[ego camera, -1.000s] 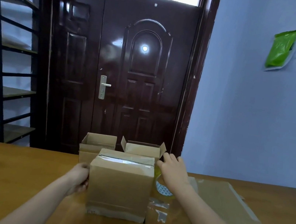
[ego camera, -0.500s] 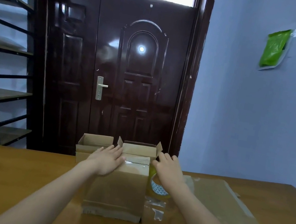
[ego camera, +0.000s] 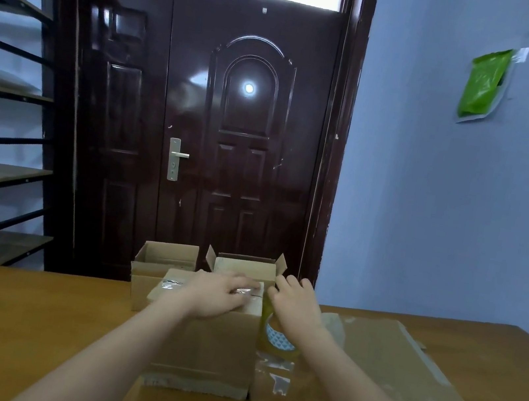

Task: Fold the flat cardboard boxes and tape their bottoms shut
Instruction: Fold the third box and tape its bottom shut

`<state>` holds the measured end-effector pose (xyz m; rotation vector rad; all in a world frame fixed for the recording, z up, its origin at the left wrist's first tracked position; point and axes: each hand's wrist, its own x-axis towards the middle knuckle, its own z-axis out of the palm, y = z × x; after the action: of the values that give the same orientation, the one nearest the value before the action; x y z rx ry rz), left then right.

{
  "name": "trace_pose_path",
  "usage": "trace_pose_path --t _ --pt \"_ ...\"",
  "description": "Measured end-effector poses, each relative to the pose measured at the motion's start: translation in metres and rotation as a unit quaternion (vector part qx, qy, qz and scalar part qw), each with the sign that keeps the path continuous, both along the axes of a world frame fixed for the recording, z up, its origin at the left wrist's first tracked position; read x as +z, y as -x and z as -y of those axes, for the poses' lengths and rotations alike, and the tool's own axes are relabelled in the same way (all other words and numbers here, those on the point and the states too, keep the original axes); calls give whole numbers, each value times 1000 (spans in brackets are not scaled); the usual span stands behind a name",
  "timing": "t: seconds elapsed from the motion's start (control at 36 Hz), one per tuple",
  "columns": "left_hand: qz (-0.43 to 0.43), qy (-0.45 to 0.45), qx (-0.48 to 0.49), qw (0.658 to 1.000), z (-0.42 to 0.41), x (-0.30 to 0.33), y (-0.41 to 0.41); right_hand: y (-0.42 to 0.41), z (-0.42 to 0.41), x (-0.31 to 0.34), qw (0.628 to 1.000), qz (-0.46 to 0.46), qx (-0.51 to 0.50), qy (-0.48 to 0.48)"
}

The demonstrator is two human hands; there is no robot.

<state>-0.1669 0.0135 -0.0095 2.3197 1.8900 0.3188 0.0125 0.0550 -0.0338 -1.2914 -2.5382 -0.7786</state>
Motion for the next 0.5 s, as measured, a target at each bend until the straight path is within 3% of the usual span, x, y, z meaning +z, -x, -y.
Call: trace_pose_path --t 0.14,0.25,0.42,0.5 --pt "-72 -2 -1 997 10 -2 -7 -2 -1 -8 988 -154 25 5" --pt "-80 6 -2 997 10 -1 -7 -8 -4 -17 952 -291 29 84" --pt "-73 19 11 997 10 1 -9 -24 -4 -33 828 -527 -16 189" --pt "-68 19 13 997 10 1 -9 -26 -8 -48 721 -647 12 247"
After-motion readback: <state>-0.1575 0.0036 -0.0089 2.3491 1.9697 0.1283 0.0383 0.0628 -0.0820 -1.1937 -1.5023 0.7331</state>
